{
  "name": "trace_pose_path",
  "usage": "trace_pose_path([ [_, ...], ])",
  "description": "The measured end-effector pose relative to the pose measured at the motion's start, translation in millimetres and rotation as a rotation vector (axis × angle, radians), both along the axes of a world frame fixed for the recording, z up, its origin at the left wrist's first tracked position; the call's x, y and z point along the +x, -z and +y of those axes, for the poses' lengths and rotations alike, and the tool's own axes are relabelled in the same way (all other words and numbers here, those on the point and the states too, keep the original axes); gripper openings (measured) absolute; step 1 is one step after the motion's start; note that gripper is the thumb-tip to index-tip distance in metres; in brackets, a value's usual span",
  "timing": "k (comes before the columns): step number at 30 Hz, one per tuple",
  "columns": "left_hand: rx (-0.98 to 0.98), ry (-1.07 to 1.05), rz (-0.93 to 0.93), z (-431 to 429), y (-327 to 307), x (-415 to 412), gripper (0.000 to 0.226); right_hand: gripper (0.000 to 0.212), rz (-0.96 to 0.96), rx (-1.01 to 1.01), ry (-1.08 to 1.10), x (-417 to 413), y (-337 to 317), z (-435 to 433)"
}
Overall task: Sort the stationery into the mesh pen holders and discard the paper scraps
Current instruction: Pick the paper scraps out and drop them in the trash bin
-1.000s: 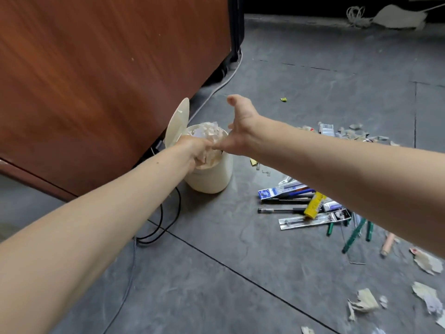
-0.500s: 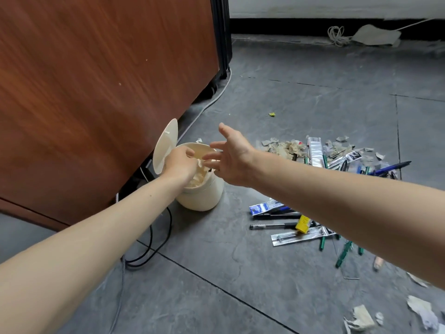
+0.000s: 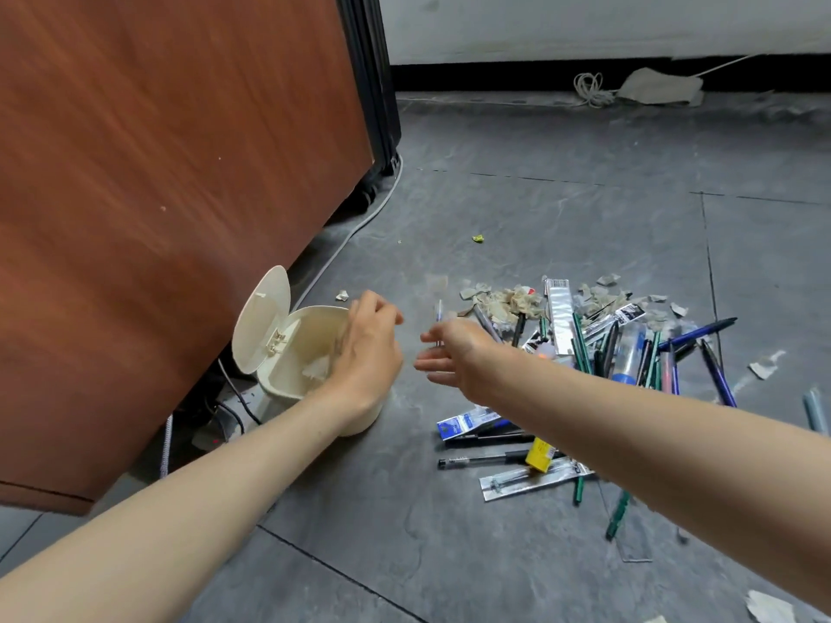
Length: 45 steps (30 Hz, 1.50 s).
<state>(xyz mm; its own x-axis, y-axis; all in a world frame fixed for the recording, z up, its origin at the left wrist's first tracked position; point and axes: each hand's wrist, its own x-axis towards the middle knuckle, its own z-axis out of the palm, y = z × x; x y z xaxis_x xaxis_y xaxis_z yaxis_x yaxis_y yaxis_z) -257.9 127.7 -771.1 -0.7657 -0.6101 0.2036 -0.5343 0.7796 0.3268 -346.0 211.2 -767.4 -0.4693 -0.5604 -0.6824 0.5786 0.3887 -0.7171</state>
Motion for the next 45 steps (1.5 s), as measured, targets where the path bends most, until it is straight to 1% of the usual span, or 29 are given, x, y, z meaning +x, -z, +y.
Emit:
trace_pose_path([
  [3, 0.031, 0.123, -0.148, 12.7, 31.9, -11.2, 0.025, 0.016, 0.013, 0.124, 0.024, -17.2, 16.4, 19.4],
  [7, 0.169, 0.084, -0.451, 15.7, 62.6, -27.0, 0.036, 0.022, 0.001, 0.211, 0.040, -37.2, 33.4, 45.4],
  [8, 0.195, 0.061, -0.479, 14.8, 66.9, -31.1, 0.037, 0.023, 0.002, 0.221, 0.031, -41.6, 36.1, 50.8],
  [10, 0.236, 0.004, -0.478, 12.0, 72.9, -39.3, 0.038, 0.026, 0.029, 0.235, -0.018, -48.7, 41.7, 58.4],
  [11, 0.245, -0.028, -0.471, 10.0, 75.1, -45.3, 0.036, 0.027, 0.093, 0.233, -0.062, -53.1, 45.3, 61.3],
  [12, 0.252, -0.065, -0.462, 7.2, 76.6, -49.6, 0.034, 0.027, 0.222, 0.232, -0.139, -55.3, 48.9, 63.2],
  [14, 0.266, -0.148, -0.445, -0.6, 79.9, -61.6, 0.028, 0.029, 0.589, 0.228, -0.360, -56.9, 54.5, 63.7],
  [16, 0.285, -0.254, -0.412, -11.2, 85.6, -76.1, 0.029, 0.034, 0.928, 0.230, -0.577, -55.9, 57.7, 60.2],
  [18, 0.302, -0.366, -0.366, -23.2, 90.7, -90.6, 0.034, 0.037, 1.227, 0.254, -0.746, -55.6, 65.7, 52.0],
  [19, 0.305, -0.409, -0.343, -29.0, 91.3, -94.7, 0.035, 0.038, 1.321, 0.248, -0.811, -53.0, 68.9, 46.4],
  [20, 0.301, -0.433, -0.325, -33.2, 93.0, -98.6, 0.036, 0.041, 1.365, 0.228, -0.857, -51.2, 73.2, 41.0],
  [23, 0.249, -0.382, -0.244, -32.7, 102.0, -106.7, 0.032, 0.054, 1.372, 0.212, -0.916, -47.8, 84.2, 23.7],
  [25, 0.227, -0.343, -0.190, -27.7, 111.3, -109.4, 0.027, 0.073, 1.368, 0.248, -0.939, -47.0, 91.4, 13.3],
  [26, 0.236, -0.376, -0.166, -27.9, 114.3, -110.0, 0.026, 0.081, 1.356, 0.264, -0.939, -46.1, 93.8, 9.8],
  [28, 0.279, -0.509, -0.113, -37.3, 118.2, -114.0, 0.028, 0.089, 1.320, 0.282, -0.928, -46.5, 101.5, 1.3],
  [31, 0.349, -0.666, -0.070, -58.3, 117.4, -119.1, 0.036, 0.095, 1.254, 0.304, -0.938, -48.2, 110.3, -6.1],
  [35, 0.458, -0.871, 0.103, -85.3, 111.5, -134.7, 0.049, 0.094, 1.231, 0.273, -0.949, -54.0, 118.3, -8.9],
  [36, 0.476, -0.910, 0.092, -92.5, 108.9, -137.8, 0.052, 0.092, 1.236, 0.269, -0.955, -54.4, 120.2, -9.1],
  [38, 0.492, -0.943, 0.006, -105.6, 106.2, -142.5, 0.056, 0.090, 1.248, 0.271, -0.966, -54.1, 123.1, -10.7],
  [40, 0.475, -0.943, -0.059, -117.5, 107.5, -145.4, 0.058, 0.093, 1.250, 0.275, -0.956, -54.0, 123.9, -12.5],
  [45, 0.493, -0.973, -0.096, -137.7, 113.2, -148.1, 0.055, 0.103, 1.242, 0.273, -0.927, -57.9, 123.4, -15.6],
])
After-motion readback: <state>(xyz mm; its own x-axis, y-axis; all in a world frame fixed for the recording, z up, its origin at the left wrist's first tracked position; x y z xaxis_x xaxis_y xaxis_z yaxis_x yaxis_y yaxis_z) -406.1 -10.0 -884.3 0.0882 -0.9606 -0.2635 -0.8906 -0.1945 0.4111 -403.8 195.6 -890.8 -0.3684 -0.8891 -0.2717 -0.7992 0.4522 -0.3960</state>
